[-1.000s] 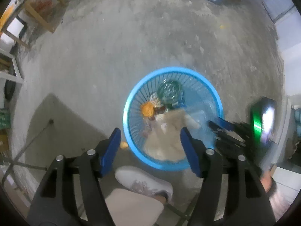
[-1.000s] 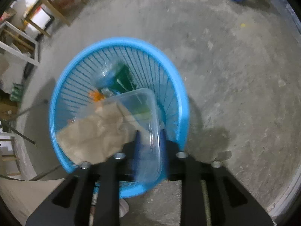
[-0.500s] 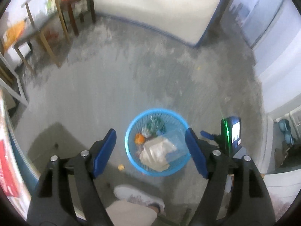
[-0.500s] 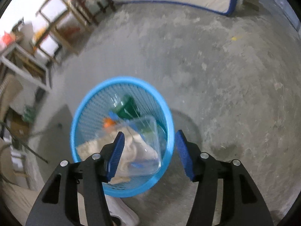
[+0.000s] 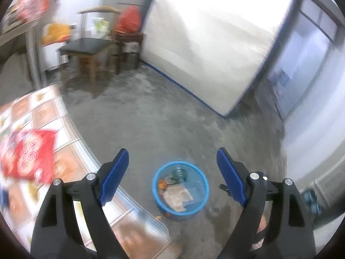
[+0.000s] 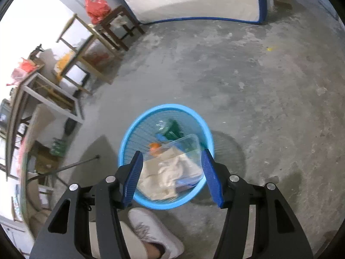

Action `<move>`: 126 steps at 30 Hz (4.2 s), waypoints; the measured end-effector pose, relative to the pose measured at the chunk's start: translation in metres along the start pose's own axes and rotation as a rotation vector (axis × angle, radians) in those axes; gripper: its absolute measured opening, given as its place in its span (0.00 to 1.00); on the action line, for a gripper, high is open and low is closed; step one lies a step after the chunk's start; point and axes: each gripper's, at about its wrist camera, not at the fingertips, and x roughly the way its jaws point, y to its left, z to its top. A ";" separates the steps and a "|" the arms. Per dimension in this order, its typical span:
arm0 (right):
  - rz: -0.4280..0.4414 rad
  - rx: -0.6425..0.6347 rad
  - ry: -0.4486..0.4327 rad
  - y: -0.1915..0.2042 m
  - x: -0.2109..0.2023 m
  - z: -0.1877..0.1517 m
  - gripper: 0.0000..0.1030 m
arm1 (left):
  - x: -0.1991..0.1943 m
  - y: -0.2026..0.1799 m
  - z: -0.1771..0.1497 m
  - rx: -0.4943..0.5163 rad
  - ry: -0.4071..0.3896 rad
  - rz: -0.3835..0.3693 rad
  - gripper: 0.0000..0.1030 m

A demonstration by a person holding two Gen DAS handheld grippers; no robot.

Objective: Collect trash
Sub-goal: 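Move both open tools back over the table toward the toothpaste box, then close the right tool on the red snack bag while the left tool reaches the toothpaste box, then close the left tool on the blue toothpaste box while the right tool lifts the snack bag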

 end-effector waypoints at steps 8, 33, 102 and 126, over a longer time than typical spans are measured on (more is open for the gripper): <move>0.088 -0.062 -0.043 0.042 -0.050 0.010 0.55 | -0.114 0.107 -0.089 -0.255 -0.106 0.243 0.78; 0.319 -0.711 0.187 0.367 -0.055 -0.070 0.76 | -0.200 0.216 -0.229 -0.529 -0.145 0.622 0.86; 0.277 -0.975 0.408 0.388 -0.032 -0.134 0.07 | -0.156 0.227 -0.248 -0.586 0.025 0.368 0.53; 0.218 -0.981 0.300 0.408 -0.028 -0.155 0.34 | -0.128 0.217 -0.227 -0.422 0.063 0.642 0.53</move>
